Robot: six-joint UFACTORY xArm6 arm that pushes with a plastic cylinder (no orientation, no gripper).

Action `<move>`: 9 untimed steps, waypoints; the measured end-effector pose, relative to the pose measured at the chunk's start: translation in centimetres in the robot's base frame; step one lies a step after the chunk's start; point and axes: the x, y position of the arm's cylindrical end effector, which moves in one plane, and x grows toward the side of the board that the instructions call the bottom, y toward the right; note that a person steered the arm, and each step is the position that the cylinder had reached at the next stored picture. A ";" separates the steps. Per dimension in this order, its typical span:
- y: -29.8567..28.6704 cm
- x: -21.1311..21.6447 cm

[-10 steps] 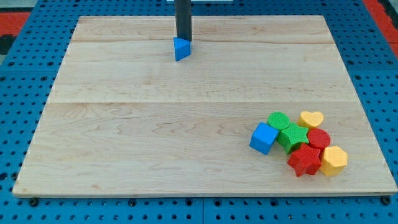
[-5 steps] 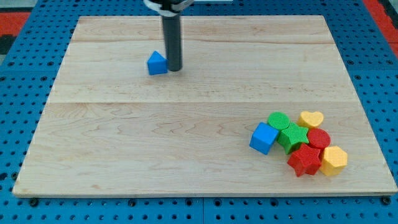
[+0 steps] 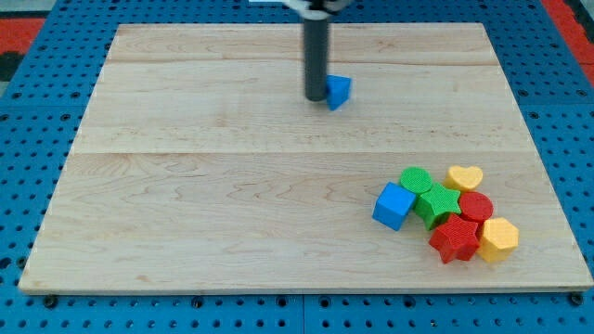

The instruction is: Move the blue triangle closer to green star

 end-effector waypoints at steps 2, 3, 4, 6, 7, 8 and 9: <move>6.5 -1.2; 10.3 4.6; 7.6 5.8; 1.4 8.1; 5.2 10.6; 2.6 7.5; 0.8 5.1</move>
